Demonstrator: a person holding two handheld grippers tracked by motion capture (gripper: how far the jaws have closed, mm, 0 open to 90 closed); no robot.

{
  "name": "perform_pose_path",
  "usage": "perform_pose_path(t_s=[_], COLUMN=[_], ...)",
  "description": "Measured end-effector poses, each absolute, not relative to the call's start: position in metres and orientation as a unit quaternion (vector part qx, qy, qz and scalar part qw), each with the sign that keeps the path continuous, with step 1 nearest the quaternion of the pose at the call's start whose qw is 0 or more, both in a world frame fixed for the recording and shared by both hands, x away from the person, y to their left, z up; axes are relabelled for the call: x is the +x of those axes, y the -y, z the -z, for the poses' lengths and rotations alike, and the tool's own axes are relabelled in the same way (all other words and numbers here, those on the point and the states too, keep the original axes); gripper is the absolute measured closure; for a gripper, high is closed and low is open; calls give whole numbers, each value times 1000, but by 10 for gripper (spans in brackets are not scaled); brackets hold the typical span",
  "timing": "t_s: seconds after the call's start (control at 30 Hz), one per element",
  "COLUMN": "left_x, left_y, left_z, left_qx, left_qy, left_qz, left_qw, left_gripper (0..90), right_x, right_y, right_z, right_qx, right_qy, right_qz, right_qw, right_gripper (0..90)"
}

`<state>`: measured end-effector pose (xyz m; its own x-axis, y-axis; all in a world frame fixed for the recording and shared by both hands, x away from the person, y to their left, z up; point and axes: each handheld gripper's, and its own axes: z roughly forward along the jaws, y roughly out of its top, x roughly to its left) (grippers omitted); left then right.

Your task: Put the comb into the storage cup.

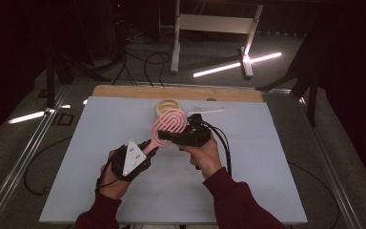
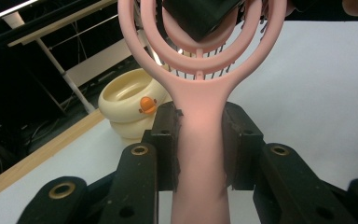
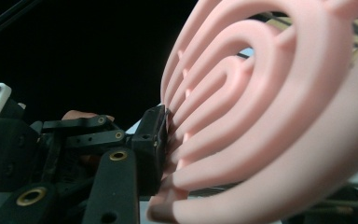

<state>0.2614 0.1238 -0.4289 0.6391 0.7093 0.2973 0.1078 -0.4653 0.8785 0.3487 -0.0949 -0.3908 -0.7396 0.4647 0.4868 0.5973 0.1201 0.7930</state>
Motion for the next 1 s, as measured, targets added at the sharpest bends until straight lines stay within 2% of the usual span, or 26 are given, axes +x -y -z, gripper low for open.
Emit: perform_pose_path(t_s=[0.23,0.53,0.73,0.77,0.83,1.0], left_x=[264,267,270,270,270,271], left_y=[-123,-125,-126,-126,-127,-127], left_z=[433,436,437,438,438,437], left_qx=[793,795,792,789,784,780], left_qy=[-262,-265,-277,-283,-290,-299], left_qz=[-333,-318,-309,-311,-312,-314], left_qw=[439,443,448,448,452,452], left_gripper=[695,686,487,487,405,266], right_x=[346,342,341,340,340,341], right_y=[91,87,86,86,85,86], right_z=[391,390,390,390,390,390], right_qx=[-349,-342,-336,-336,-335,-335], right_qy=[752,761,764,763,764,765], right_qz=[554,548,547,548,548,547], right_qw=[70,64,64,64,61,60], right_gripper=[626,636,637,638,638,639])
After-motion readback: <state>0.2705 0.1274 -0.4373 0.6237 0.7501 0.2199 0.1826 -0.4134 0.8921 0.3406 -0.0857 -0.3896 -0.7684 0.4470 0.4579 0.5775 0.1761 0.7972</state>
